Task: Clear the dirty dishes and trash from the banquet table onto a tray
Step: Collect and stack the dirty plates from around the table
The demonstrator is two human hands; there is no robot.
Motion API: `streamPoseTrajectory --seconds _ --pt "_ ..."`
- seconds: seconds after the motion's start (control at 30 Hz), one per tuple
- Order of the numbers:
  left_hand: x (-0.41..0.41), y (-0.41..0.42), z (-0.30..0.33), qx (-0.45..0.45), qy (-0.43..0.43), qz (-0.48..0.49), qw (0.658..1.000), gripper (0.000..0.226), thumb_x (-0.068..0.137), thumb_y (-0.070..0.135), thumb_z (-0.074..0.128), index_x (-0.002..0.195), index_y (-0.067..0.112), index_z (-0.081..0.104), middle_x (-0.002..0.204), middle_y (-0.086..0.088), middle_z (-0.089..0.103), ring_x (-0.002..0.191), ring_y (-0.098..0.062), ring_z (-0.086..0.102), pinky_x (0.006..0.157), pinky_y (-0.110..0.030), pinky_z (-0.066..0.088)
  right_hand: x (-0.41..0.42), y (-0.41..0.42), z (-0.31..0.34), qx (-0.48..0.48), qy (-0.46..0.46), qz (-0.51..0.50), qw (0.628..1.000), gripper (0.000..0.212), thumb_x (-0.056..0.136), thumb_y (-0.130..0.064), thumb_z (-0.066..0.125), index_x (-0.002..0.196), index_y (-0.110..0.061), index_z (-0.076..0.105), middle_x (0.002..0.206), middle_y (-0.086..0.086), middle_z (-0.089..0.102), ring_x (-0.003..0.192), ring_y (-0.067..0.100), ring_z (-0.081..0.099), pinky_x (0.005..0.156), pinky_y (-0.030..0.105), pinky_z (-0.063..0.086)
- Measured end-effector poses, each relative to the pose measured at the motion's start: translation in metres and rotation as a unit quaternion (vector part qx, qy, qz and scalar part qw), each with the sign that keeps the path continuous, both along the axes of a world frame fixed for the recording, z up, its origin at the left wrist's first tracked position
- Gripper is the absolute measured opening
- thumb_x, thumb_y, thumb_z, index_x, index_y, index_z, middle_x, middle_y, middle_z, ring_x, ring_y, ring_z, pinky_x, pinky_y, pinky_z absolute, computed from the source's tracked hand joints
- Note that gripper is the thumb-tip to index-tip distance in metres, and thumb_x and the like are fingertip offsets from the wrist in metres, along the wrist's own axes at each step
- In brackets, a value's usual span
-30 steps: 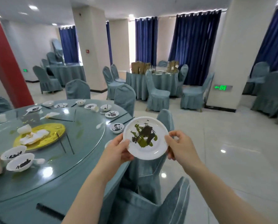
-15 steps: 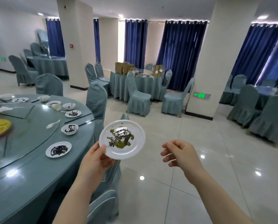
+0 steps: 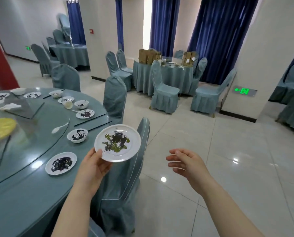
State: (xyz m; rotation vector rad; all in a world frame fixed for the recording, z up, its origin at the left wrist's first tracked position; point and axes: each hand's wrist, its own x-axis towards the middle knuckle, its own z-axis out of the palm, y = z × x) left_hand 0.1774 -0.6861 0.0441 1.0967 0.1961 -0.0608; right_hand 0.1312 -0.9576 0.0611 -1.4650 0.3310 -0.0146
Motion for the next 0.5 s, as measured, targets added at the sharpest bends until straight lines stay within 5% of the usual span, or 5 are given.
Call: streamPoseTrajectory --seconds 0.23,0.5 --pt "0.064 0.043 -0.012 -0.004 0.028 0.09 0.996 0.02 0.099 0.018 0.045 0.108 0.024 0.062 0.092 0.0 0.075 0.081 -0.018 0.069 0.073 -0.036 0.051 0.128 0.059 -0.02 -0.005 0.045 0.136 0.99 0.02 0.098 -0.02 0.049 0.104 -0.012 0.066 0.089 0.005 0.075 0.072 0.018 0.067 0.071 0.031 0.053" --pt "0.119 0.112 -0.011 0.011 0.021 0.285 0.958 0.019 0.099 0.018 0.044 0.1 0.025 0.062 0.085 0.003 0.073 0.072 -0.014 0.065 0.074 -0.033 0.049 0.266 0.158 -0.062 0.02 0.091 0.334 0.938 0.015 0.097 -0.015 0.051 0.104 -0.009 0.062 0.08 0.005 0.074 0.062 0.015 0.065 0.057 0.023 0.048"
